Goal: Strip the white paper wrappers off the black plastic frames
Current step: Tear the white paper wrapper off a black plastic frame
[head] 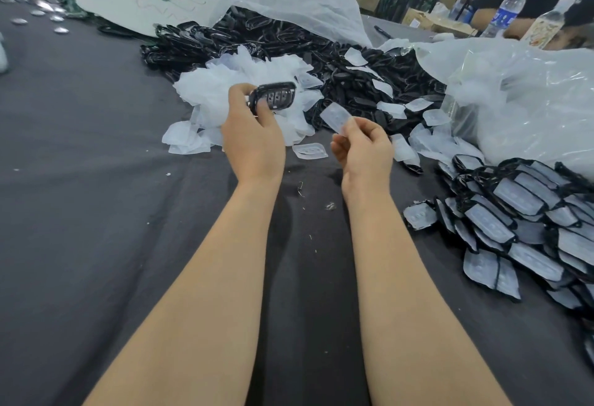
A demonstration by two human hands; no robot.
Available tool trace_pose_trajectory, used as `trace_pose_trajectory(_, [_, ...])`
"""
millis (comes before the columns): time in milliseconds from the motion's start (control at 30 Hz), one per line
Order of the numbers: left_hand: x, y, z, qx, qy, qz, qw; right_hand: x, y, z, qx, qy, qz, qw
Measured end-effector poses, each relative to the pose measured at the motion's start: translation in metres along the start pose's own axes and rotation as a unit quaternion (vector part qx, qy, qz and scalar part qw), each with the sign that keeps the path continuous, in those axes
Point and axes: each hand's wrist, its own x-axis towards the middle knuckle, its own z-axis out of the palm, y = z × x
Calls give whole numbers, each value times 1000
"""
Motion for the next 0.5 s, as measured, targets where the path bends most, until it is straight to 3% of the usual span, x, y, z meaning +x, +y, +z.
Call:
trace_pose_trajectory(167, [0,2,-1,48,-19,33,998,2,-3,0,31,-20,-3,999])
trace_pose_trajectory(267, [-3,3,3,2,-58,25,998,-1,-6,3,43,-45,-8,998])
trace_pose_trajectory(500, [-6,6,7,-40,-156,13,987,-8,-9,5,-65,-91,-77,991])
